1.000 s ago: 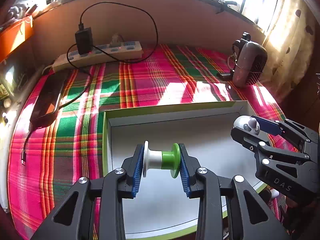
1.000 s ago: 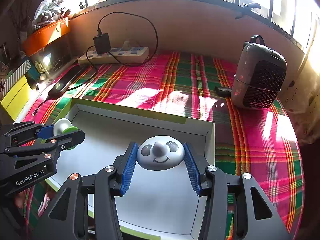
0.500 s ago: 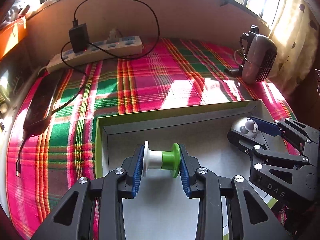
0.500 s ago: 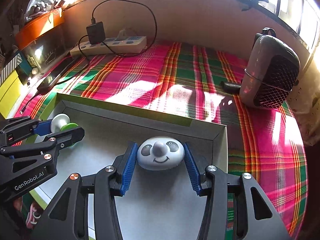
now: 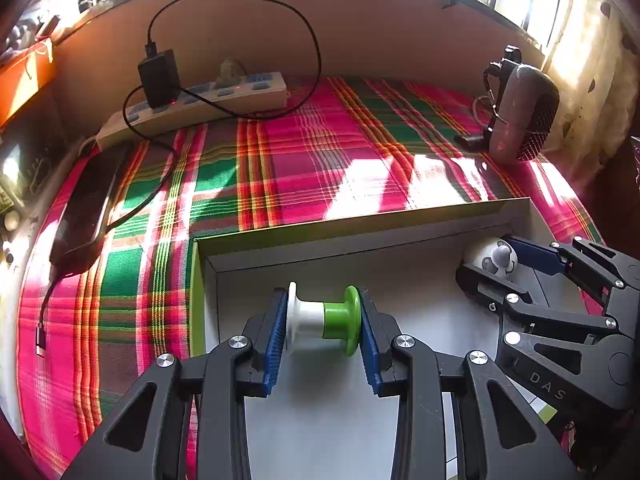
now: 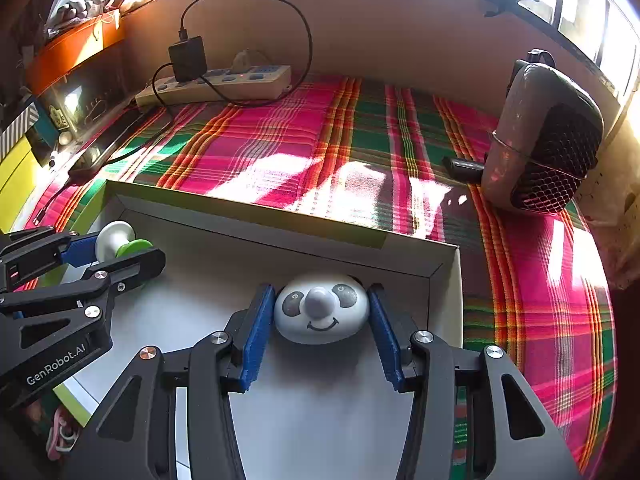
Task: Organize objects
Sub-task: 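Carry the spool and smiley disc over the box with both grippers, then release the spool and smiley disc into the box, open both grippers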
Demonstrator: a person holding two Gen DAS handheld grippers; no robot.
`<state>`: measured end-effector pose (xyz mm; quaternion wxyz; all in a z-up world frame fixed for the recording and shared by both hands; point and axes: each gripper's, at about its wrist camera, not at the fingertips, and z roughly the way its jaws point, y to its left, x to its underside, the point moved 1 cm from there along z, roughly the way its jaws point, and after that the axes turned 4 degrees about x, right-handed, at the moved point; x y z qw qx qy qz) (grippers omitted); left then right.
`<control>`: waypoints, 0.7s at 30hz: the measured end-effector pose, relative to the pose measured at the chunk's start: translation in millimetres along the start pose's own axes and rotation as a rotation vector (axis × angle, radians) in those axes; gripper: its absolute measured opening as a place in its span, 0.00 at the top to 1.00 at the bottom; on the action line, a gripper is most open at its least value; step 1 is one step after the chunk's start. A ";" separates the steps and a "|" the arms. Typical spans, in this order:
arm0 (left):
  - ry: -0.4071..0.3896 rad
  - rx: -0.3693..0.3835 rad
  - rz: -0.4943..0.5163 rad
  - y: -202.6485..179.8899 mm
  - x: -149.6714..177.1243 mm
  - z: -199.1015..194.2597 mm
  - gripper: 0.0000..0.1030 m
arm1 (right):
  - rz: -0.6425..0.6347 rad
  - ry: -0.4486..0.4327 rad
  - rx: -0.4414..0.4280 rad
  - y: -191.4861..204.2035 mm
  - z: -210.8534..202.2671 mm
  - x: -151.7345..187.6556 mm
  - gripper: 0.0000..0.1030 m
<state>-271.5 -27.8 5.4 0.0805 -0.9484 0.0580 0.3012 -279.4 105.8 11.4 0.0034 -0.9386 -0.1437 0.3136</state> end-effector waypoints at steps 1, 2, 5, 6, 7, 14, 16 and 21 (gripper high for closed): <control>0.001 -0.001 -0.002 0.1 -0.2 0.1 0.70 | -0.002 0.000 0.002 0.1 -0.2 0.1 0.53; 0.000 -0.003 -0.002 0.1 -0.3 0.1 0.70 | -0.003 0.000 0.004 0.4 -0.4 0.3 0.53; 0.001 -0.002 -0.004 0.2 -0.2 0.4 0.70 | -0.003 0.002 0.006 0.8 -0.6 0.5 0.53; 0.002 0.001 -0.009 0.7 -0.2 0.3 0.70 | -0.005 0.003 0.009 1.1 -0.6 0.2 0.53; 0.002 0.004 -0.013 1.3 -0.1 -0.1 0.70 | -0.006 0.003 0.013 1.3 -0.8 0.3 0.53; -0.007 0.000 -0.013 2.0 0.9 -4.6 0.69 | 0.014 -0.007 0.016 -0.4 -3.7 0.4 0.47; -0.015 0.000 -0.011 1.3 1.3 -8.2 0.69 | 0.023 -0.020 0.016 -1.1 -7.4 0.1 0.46; -0.027 0.001 0.002 -3.1 4.1 -18.1 0.69 | 0.028 -0.043 0.017 -0.6 -17.6 0.5 0.45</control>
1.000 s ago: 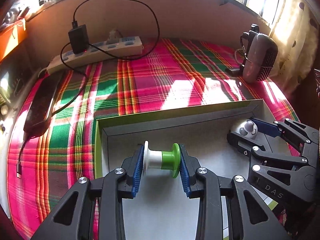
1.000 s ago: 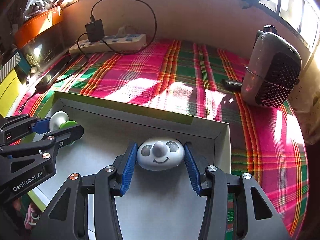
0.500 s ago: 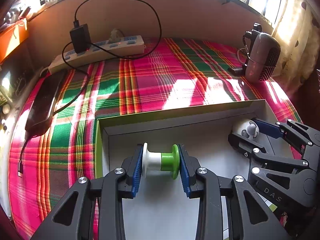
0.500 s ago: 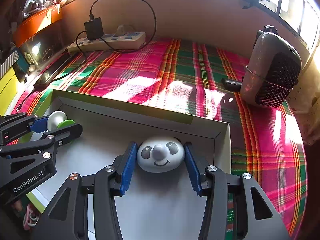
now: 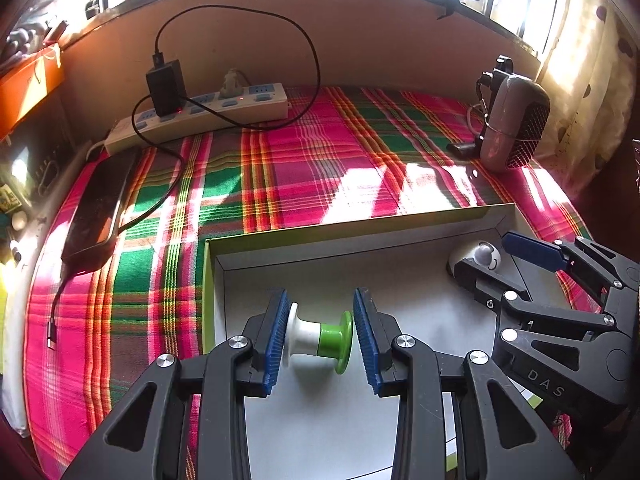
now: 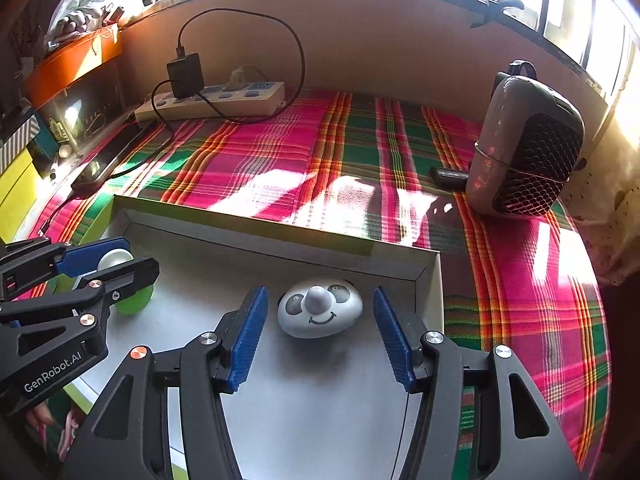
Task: Organize objects
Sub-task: 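Release the spool and smiley disc into the box, open both grippers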
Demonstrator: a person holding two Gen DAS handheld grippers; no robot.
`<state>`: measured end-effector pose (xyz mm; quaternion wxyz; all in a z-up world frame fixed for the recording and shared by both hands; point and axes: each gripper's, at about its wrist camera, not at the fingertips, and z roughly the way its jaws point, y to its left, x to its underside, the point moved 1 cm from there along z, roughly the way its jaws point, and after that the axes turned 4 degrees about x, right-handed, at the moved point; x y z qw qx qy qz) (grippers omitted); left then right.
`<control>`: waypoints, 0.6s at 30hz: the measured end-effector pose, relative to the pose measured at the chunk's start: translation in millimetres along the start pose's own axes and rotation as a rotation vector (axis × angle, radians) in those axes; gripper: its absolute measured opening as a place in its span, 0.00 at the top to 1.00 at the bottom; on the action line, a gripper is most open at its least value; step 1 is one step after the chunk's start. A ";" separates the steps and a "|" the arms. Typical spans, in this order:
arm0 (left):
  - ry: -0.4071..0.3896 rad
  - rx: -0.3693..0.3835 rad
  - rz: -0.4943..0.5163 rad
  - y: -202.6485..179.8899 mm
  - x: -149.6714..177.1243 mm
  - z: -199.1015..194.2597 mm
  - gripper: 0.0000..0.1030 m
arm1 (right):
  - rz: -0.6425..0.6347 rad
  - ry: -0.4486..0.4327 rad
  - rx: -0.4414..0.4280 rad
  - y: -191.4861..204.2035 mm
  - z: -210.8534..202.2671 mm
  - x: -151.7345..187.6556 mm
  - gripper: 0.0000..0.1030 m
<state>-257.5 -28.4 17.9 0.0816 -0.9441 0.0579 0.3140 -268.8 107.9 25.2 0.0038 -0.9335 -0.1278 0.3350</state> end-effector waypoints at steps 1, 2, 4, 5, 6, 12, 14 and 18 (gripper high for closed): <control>-0.005 0.002 -0.002 -1.0 0.6 -2.6 0.69 | 0.002 -0.003 -0.001 0.2 -2.0 0.2 0.45; -0.010 0.004 -0.002 -1.9 1.3 -5.5 0.69 | 0.004 -0.006 0.000 -0.1 -4.5 0.8 0.45; -0.020 0.004 0.000 -4.0 2.6 -11.8 0.69 | 0.009 -0.016 -0.002 0.4 -10.4 2.1 0.45; -0.026 0.003 0.003 -5.1 3.2 -14.8 0.69 | 0.010 -0.022 -0.003 0.7 -13.6 2.7 0.45; -0.028 0.003 0.006 -6.0 3.8 -17.2 0.69 | 0.012 -0.027 -0.003 0.9 -16.5 3.4 0.45; -0.048 0.006 0.010 -10.2 10.0 -32.5 0.69 | 0.025 -0.044 0.002 0.8 -31.3 10.1 0.45; -0.056 0.009 0.009 -11.4 12.2 -38.3 0.69 | 0.034 -0.048 0.005 0.1 -35.9 13.0 0.45; -0.077 0.000 0.008 -13.0 19.5 -51.1 0.69 | 0.058 -0.059 -0.001 -1.1 -46.8 19.4 0.45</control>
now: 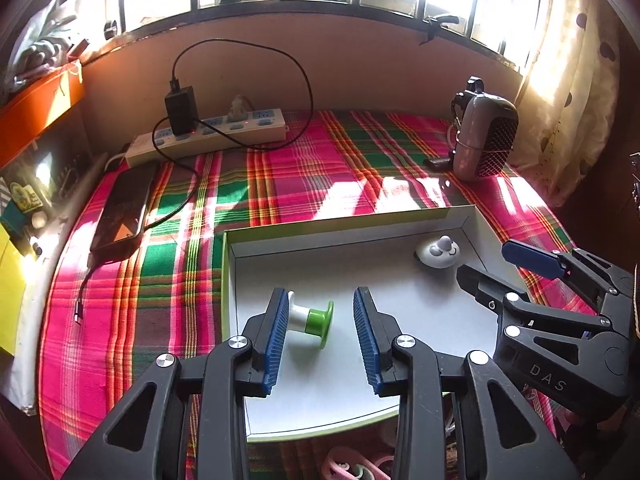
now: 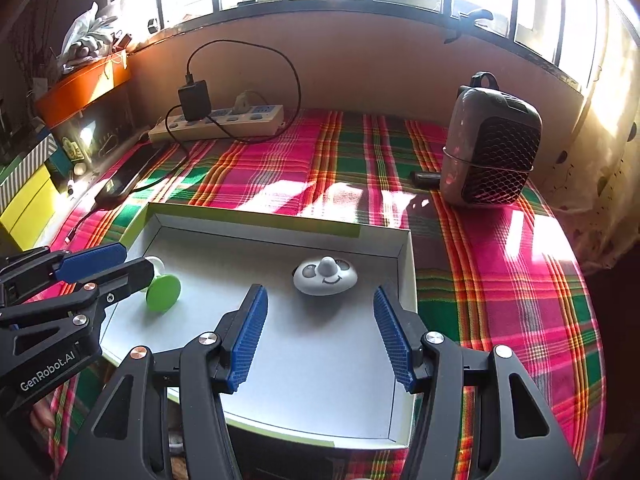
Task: Organize objects
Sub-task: 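Release the spool and smiley disc into the box, open both grippers, then move both grippers back toward the walnuts beside the box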
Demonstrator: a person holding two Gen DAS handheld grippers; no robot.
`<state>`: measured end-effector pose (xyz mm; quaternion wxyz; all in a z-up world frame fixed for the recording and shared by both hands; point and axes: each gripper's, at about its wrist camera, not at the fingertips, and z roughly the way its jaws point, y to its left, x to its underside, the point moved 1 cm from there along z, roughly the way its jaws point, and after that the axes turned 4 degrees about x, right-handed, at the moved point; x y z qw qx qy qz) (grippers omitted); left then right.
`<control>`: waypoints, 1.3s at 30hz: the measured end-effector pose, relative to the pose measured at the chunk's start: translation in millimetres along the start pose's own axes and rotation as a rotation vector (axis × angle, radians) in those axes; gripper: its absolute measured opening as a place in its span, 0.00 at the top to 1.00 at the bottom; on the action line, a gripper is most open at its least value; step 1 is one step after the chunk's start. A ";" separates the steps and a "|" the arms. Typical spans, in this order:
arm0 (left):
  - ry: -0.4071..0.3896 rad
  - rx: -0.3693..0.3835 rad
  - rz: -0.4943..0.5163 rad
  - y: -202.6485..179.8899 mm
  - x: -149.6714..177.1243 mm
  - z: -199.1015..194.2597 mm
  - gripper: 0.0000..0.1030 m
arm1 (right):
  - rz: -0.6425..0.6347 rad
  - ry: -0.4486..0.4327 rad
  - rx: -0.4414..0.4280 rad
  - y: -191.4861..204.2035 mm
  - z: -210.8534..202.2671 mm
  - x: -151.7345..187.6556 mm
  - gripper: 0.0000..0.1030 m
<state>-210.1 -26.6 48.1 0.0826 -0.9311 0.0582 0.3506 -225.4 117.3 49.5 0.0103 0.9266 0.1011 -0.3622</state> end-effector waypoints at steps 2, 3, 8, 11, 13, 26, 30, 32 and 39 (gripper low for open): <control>-0.013 -0.001 -0.006 -0.6 4.6 -8.7 0.69 | 0.010 -0.014 -0.004 -0.7 -8.5 3.6 0.45; -0.023 0.002 -0.009 -0.7 7.4 -13.7 0.69 | 0.013 -0.020 -0.006 -0.9 -13.1 6.2 0.45; -0.042 0.016 -0.029 2.4 25.3 -34.0 0.69 | 0.029 -0.053 -0.011 -2.8 -36.7 21.6 0.45; -0.053 0.018 -0.049 7.7 37.9 -44.6 0.69 | 0.038 -0.060 -0.008 -4.0 -47.3 31.5 0.45; -0.055 0.022 -0.064 12.8 46.6 -50.0 0.69 | 0.040 -0.066 -0.003 -4.8 -53.5 38.3 0.45; 0.012 0.071 -0.088 29.1 85.6 -62.7 0.69 | 0.088 -0.084 0.005 -23.5 -83.9 90.5 0.45; 0.036 0.100 -0.049 24.3 97.4 -62.9 0.69 | 0.102 -0.093 -0.010 -23.4 -91.7 104.9 0.45; 0.034 0.116 -0.049 22.8 104.5 -64.4 0.69 | 0.097 -0.085 -0.027 -18.2 -91.1 109.7 0.45; 0.047 0.158 -0.060 12.5 121.3 -61.9 0.69 | -0.011 -0.029 -0.096 15.4 -79.7 115.0 0.45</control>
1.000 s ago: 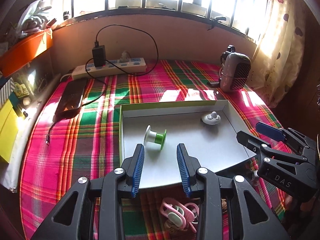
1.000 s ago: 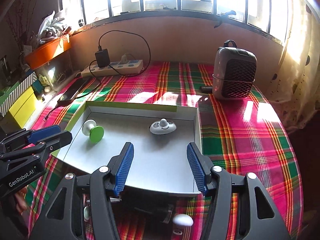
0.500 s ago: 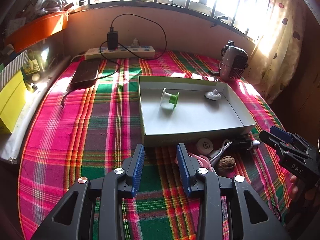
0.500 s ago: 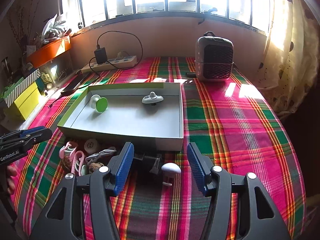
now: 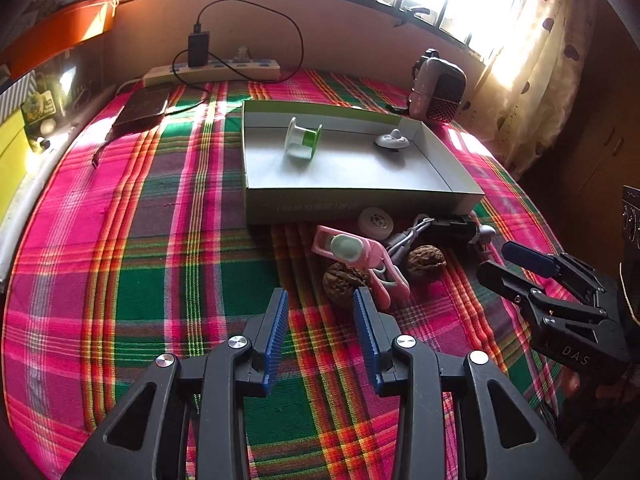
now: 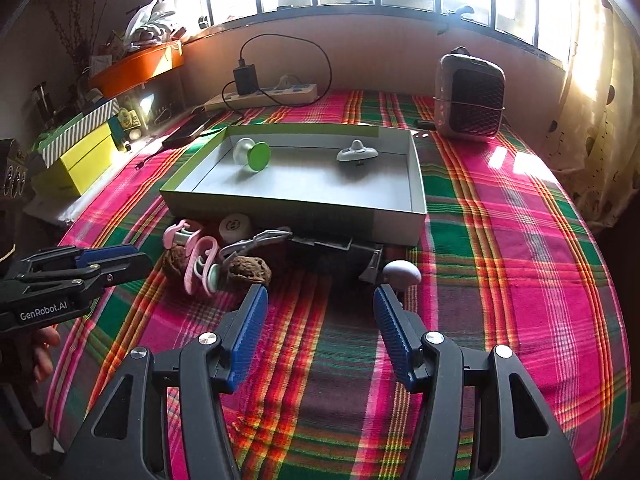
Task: Organize objects
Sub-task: 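Move both grippers back toward the walnuts beside the box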
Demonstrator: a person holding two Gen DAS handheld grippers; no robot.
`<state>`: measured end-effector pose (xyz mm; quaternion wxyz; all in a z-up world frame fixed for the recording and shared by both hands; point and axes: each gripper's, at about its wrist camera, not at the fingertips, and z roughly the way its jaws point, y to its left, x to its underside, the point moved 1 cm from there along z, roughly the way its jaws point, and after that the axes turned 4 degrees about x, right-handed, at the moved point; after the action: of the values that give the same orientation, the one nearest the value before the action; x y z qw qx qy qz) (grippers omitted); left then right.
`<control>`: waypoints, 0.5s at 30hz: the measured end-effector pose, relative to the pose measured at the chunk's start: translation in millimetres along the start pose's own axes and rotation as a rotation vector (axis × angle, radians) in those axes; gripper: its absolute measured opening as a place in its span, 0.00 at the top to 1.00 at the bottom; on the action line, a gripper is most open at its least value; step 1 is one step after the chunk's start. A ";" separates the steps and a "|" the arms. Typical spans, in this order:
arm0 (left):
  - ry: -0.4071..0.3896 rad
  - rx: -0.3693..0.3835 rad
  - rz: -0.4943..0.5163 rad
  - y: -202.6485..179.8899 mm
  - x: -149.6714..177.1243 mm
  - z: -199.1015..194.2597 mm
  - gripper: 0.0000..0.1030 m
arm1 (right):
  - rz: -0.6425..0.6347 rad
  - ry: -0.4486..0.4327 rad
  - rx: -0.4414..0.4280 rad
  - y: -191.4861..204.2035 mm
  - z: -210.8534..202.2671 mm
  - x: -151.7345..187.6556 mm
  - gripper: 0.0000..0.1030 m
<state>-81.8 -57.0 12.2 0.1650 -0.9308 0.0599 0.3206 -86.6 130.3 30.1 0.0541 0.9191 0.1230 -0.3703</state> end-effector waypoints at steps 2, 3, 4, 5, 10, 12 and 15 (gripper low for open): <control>0.003 0.005 0.010 -4.5 0.5 2.8 0.69 | -0.005 0.012 -0.018 5.3 2.7 2.1 0.45; 0.007 0.006 0.013 -6.0 0.4 4.3 0.69 | -0.013 0.015 -0.019 8.0 4.1 3.0 0.45; 0.006 0.005 0.013 -7.0 0.2 5.0 0.69 | -0.022 0.022 -0.020 10.6 5.9 4.1 0.45; 0.003 0.008 0.011 -7.5 0.2 5.3 0.69 | -0.033 0.032 -0.024 13.1 7.9 4.8 0.45; 0.016 0.010 -0.001 -8.0 0.9 12.5 0.69 | -0.069 0.047 -0.016 20.3 15.8 2.4 0.45; 0.022 0.022 -0.005 -8.7 0.4 15.7 0.69 | -0.086 0.052 -0.015 22.6 17.7 1.3 0.45; 0.027 0.008 0.002 -11.1 0.1 19.2 0.69 | -0.099 0.057 -0.012 24.5 20.3 -0.8 0.45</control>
<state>-90.4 -40.0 0.9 0.1674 -0.9343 0.0644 0.3080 -94.1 102.7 16.3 0.0378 0.9217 0.1719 -0.3457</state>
